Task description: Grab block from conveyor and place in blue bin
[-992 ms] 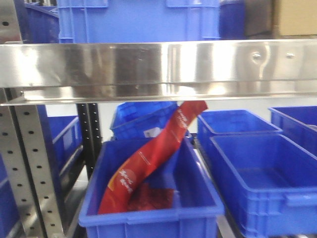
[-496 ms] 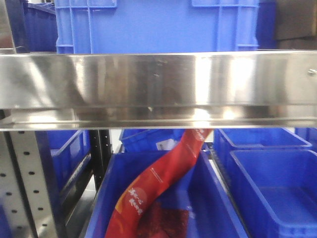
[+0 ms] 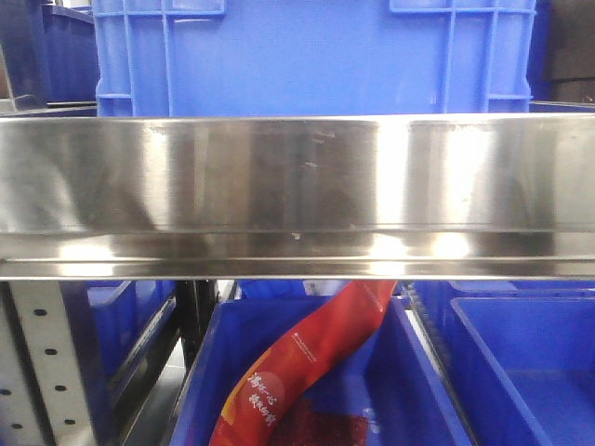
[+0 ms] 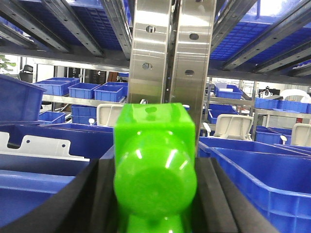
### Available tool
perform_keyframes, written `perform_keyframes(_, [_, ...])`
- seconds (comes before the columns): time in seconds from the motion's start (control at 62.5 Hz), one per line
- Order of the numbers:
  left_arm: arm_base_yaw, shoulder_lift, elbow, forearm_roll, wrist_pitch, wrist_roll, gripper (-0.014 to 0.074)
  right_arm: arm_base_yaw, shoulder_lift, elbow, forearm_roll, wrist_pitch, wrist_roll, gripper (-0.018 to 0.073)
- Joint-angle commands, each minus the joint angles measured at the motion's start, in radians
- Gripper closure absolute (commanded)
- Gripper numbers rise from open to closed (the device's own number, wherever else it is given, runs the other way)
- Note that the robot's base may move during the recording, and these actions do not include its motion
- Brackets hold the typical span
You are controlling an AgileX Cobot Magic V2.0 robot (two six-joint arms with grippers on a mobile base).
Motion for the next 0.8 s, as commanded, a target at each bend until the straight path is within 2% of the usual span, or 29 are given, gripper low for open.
perform_keyframes(0.0, [-0.004,-0.005,0.000,-0.003,-0.020,0.002,0.0708,-0.002,-0.001,0.000,0.000,-0.019,-0.004,0.0713])
perform_keyframes(0.784, [-0.004,-0.005,0.000,-0.003,-0.051,0.002,0.0708,-0.002,-0.001,0.000,0.003,-0.033,-0.004,0.0713])
